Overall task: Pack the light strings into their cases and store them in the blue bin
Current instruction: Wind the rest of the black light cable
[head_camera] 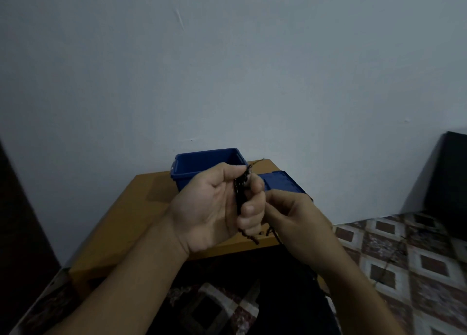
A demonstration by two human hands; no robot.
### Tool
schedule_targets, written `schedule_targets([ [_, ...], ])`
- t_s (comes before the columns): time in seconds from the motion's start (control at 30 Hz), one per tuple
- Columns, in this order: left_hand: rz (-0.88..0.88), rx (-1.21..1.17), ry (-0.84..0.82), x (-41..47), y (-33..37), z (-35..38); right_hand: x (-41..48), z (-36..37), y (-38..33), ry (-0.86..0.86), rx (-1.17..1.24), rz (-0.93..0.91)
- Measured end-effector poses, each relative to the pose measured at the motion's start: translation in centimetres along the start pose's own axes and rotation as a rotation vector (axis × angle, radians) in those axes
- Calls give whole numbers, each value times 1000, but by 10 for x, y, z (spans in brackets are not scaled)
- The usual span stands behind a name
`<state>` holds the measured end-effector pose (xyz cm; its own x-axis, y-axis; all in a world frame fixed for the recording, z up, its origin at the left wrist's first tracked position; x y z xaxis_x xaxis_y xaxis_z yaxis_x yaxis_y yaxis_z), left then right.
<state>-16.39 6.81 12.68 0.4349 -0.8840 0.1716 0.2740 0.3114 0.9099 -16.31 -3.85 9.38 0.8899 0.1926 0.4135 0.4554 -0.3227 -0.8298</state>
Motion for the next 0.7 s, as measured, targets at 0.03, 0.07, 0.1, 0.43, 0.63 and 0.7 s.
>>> schedule_targets([
  [0.03, 24, -14, 17, 0, 2, -1, 0, 2, 3, -14, -33, 25],
  [0.07, 50, -21, 38, 0, 3, -3, 1, 4, 7, -29, -65, 42],
  [0.1, 79, -23, 61, 0, 6, -4, 1, 6, 9, -48, -83, 54],
  [0.43, 246, -55, 369, -3, 20, -20, 0, 18, 12, -155, -70, 121],
  [0.63, 317, -64, 467, -7, 25, -26, -2, 24, 7, -227, -89, 113],
  [0.7, 330, -32, 479, -8, 27, -24, -3, 25, 5, -249, -100, 104],
])
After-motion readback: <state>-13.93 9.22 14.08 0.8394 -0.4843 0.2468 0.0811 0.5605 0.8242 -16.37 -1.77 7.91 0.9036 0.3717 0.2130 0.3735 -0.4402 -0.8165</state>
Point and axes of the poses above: each hand's wrist, its own x-axis towards the middle knuckle, its own z-axis out of the palm, y = z × x, the point moved 7 cm from there along x, towards the middle knuckle, and after that the axes turned 6 degrees about -y, right-handed, at the moved point
